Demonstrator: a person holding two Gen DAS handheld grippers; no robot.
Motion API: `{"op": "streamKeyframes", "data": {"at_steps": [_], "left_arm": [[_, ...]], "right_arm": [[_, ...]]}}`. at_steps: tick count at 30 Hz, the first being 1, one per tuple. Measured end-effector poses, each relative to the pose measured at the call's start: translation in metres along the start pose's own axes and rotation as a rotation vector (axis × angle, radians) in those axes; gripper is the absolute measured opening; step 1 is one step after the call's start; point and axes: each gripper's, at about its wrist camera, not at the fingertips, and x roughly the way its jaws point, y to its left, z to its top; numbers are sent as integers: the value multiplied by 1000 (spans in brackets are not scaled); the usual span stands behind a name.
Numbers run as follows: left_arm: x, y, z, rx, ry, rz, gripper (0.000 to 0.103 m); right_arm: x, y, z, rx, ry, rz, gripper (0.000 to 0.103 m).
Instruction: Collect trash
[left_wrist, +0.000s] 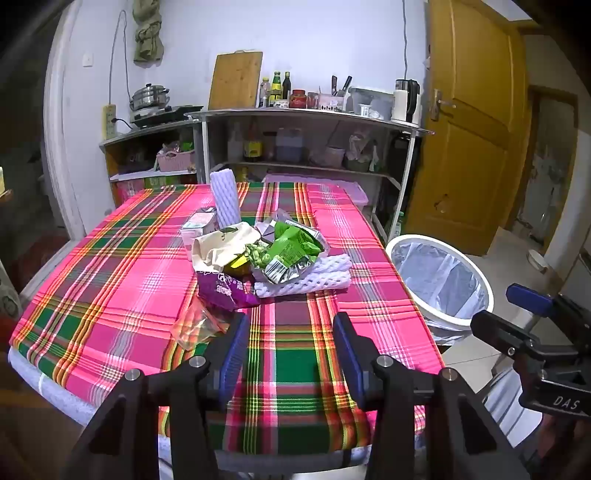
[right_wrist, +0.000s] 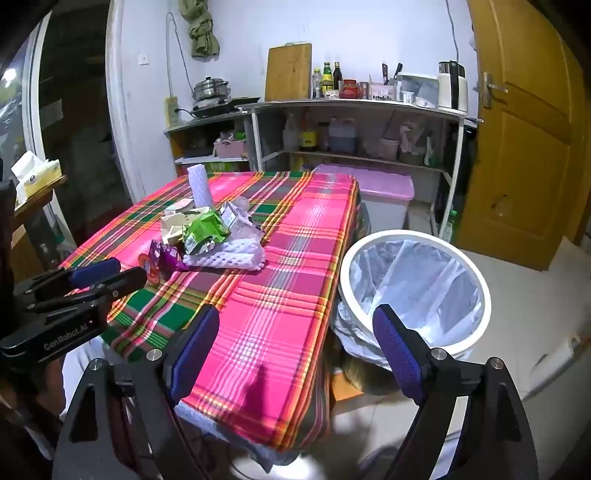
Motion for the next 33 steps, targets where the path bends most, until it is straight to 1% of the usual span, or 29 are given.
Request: {"op": "streamKeyframes", "data": {"at_steps": [33], "left_arm": [[0,-2,1,4,-7,3,47]], "right_arm": [[-1,2,-2,-1,7,-3,85]]}}
